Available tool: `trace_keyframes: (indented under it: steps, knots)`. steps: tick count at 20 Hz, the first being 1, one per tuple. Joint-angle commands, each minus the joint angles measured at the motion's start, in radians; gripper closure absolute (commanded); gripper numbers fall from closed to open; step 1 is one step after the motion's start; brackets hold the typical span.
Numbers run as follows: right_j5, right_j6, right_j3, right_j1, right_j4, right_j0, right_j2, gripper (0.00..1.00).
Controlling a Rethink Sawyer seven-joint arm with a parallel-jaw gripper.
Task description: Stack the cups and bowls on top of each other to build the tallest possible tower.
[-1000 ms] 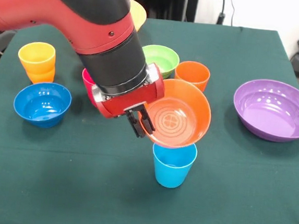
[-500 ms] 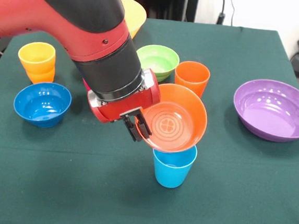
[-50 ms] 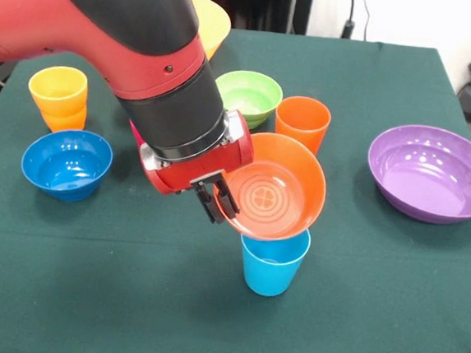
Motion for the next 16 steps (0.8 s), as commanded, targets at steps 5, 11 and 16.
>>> trace_keyframes:
  steps: [5, 11, 16]
  knots:
    - [-0.078, -0.145, 0.123, -0.09, -0.112, 0.054, -0.052, 1.0]
    - [-0.052, -0.128, 0.085, -0.085, -0.129, 0.08, -0.067, 1.0]
    - [-0.051, -0.073, 0.082, -0.096, -0.137, 0.112, -0.097, 1.0]
